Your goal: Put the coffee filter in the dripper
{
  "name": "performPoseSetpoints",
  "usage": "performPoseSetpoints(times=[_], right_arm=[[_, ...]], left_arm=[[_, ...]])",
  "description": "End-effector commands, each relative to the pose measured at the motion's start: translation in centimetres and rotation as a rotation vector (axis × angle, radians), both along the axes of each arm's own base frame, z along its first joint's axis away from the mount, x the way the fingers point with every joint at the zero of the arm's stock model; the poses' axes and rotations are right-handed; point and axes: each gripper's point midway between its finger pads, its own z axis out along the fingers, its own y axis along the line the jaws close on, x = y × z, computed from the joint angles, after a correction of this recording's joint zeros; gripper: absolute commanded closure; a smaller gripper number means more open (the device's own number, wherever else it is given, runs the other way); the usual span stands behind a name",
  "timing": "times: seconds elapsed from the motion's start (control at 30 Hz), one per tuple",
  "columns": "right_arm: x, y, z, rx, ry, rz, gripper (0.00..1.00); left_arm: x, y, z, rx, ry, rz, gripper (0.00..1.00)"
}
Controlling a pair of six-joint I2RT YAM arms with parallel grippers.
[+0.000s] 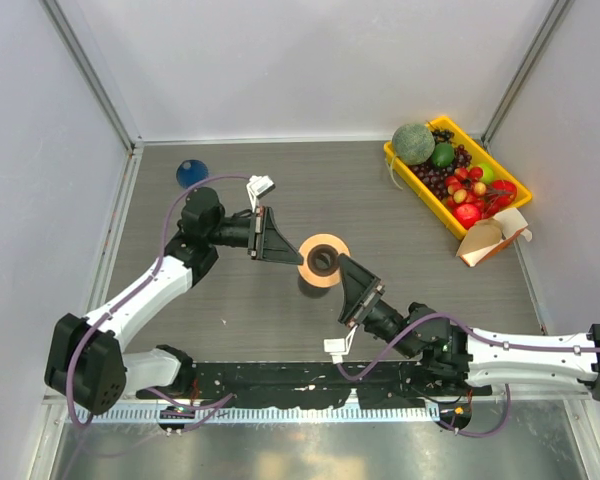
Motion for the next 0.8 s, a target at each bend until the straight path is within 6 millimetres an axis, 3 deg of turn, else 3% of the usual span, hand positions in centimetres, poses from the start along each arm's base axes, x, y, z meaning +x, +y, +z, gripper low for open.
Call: performPoseSetpoints(times=[0.0, 0.03, 0.07, 0.1, 0.13, 0.17, 0.2, 0.23, 0.27, 0.3, 0.33, 0.37, 0.4, 0.43, 0.47, 0.5, 0.53, 0.57, 0.67, 0.77], right_arm=[[1.1, -2.4, 3.4, 0.027, -0.023, -0.13, 0.0], [1.5, -2.6, 2.9, 0.033, 0.034, -0.144, 0.01], [2.0, -3.6, 4.0, 0.072, 0.078, -0.189, 0.03], [2.5, -3.9, 2.6, 0.042, 0.168, -0.214, 0.04], [3.2, -5.3, 4.1, 0.098, 0.226, -0.264, 0.04], [3.5, -5.9, 1.9, 0.056, 0.348, -0.293, 0.04], [4.3, -7.1, 3.2, 0.153, 0.428, -0.32, 0.04], [4.5, -7.4, 1.4, 0.095, 0.495, -0.342, 0.04], [5.3, -8.8, 2.6, 0.204, 0.573, -0.384, 0.04], [5.5, -9.0, 0.7, 0.139, 0.651, -0.416, 0.04], [6.5, -9.9, 1.4, 0.237, 0.737, -0.466, 0.04], [6.3, -10.0, 0.0, 0.191, 0.826, -0.467, 0.04], [7.4, -11.2, 0.4, 0.269, 0.898, -0.529, 0.05], [6.9, -10.8, -0.9, 0.23, 0.994, -0.505, 0.04], [7.8, -11.7, -0.6, 0.302, 1.057, -0.554, 0.05], [6.9, -11.1, -2.0, 0.263, 1.171, -0.519, 0.04], [7.4, -11.6, -2.4, 0.294, 1.241, -0.545, 0.04], [6.4, -10.9, -3.4, 0.275, 1.343, -0.504, 0.04], [6.4, -10.9, -5.8, 0.327, 1.583, -0.559, 0.04], [4.9, -9.6, -6.9, 0.364, 1.862, -0.505, 0.04]], left_arm=[[0.7, 1.1, 0.8, -0.037, -0.049, 0.008, 1.0], [0.8, 1.3, 0.4, -0.035, -0.04, 0.011, 1.0], [1.2, 1.5, 0.2, -0.035, -0.033, 0.025, 1.0], [1.4, 1.6, -0.2, -0.032, -0.013, 0.033, 1.0], [1.6, 1.7, -0.6, -0.032, -0.001, 0.037, 1.0], [1.8, 1.8, -0.9, -0.031, 0.014, 0.044, 1.0], [2.1, 1.9, -1.1, -0.031, 0.028, 0.051, 1.0], [2.4, 2.0, -1.3, -0.028, 0.038, 0.058, 1.0], [2.7, 2.1, -1.6, -0.023, 0.053, 0.064, 1.0], [2.9, 2.2, -1.9, -0.018, 0.067, 0.075, 1.0], [3.2, 2.3, -2.1, -0.016, 0.074, 0.083, 1.0], [3.4, 2.3, -2.4, -0.011, 0.087, 0.088, 1.0], [3.4, 2.3, -2.6, -0.007, 0.097, 0.086, 1.0], [3.6, 2.2, -2.8, -0.004, 0.107, 0.087, 1.0], [3.8, 2.1, -3.1, 0.002, 0.121, 0.087, 1.0], [4.0, 2.1, -3.3, 0.006, 0.131, 0.087, 1.0], [4.2, 2.0, -3.6, 0.012, 0.144, 0.084, 1.0], [4.5, 1.9, -4.0, 0.017, 0.151, 0.086, 1.0], [5.0, 1.7, -5.3, 0.042, 0.198, 0.083, 1.0], [5.4, 1.5, -6.2, 0.055, 0.231, 0.062, 1.0]])
